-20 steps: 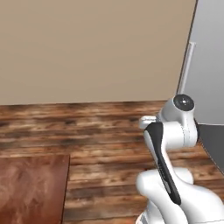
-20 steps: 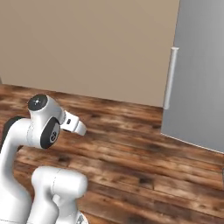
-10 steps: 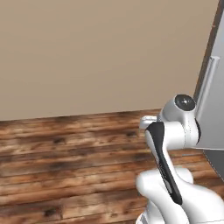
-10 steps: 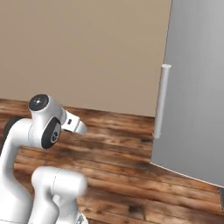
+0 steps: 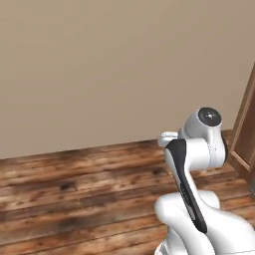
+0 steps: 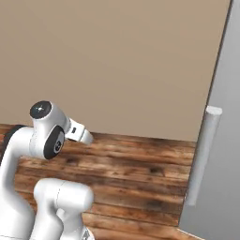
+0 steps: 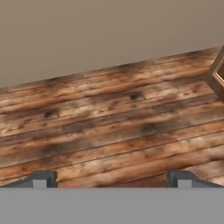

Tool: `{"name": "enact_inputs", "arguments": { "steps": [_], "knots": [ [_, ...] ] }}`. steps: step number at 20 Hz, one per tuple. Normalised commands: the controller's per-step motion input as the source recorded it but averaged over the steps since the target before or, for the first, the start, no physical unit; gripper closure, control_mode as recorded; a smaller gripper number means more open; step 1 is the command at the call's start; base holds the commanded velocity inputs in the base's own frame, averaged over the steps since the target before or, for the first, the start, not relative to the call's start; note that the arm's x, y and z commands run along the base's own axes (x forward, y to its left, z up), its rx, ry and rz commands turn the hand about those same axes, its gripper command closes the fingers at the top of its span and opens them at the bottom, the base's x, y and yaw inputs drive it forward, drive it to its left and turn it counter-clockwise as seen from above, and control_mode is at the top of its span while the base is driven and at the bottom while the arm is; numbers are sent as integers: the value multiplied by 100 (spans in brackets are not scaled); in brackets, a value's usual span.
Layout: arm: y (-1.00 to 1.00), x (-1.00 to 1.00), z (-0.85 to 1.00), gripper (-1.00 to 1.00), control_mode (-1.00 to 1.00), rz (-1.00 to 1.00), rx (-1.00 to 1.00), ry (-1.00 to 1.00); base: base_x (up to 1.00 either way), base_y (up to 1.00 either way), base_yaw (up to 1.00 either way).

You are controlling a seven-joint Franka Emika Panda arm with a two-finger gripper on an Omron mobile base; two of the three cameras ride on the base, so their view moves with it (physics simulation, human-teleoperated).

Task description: Take a sugar cube from the saucer and place it inside the coffee. Then, grab milk from the fridge and place it next to the coffee on the counter to sweeten the coffee.

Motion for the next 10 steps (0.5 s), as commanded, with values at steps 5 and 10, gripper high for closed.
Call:
{"name": "enact_inputs", "arguments": {
  "steps": [5,10],
  "knots": [
    [0,0,0,-100,100,0,0,0,100,34,-28],
    [0,0,0,-100,100,0,0,0,97,17,-37]
  ]
}}
